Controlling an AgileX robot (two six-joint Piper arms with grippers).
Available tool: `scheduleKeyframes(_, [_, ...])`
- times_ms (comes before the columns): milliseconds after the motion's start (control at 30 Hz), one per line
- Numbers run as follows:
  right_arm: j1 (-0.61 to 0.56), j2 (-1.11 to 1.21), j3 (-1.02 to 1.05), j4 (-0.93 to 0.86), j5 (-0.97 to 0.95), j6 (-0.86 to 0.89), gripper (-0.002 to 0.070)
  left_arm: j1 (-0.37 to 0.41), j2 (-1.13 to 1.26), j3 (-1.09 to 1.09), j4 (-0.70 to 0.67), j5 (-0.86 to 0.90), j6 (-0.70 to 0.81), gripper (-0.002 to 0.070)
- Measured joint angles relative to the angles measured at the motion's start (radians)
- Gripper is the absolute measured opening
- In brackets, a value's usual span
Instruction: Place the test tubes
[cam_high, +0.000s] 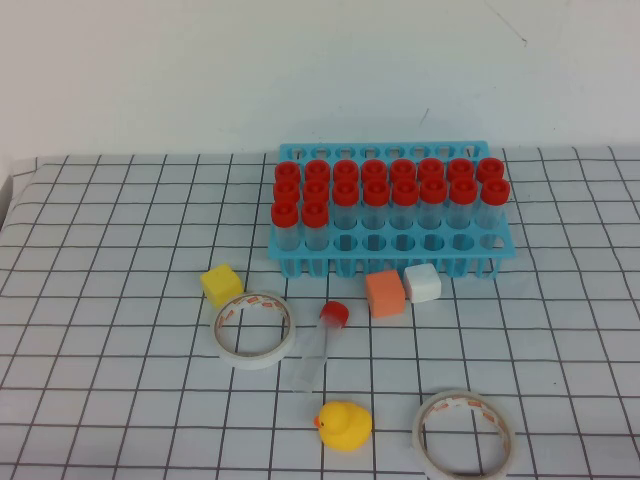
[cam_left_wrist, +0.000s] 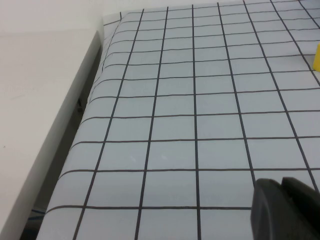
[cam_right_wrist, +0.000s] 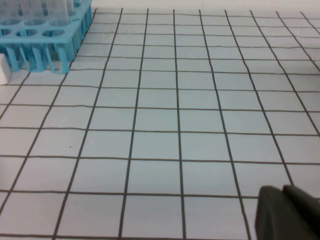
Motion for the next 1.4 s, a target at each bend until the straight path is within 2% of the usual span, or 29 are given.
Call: scheduleKeyframes(1400, [0.000, 0.000, 0.000, 0.020, 0.000, 0.000, -0.0001, 0.000, 0.000, 0.000, 0.000, 0.000, 0.000, -0.0001])
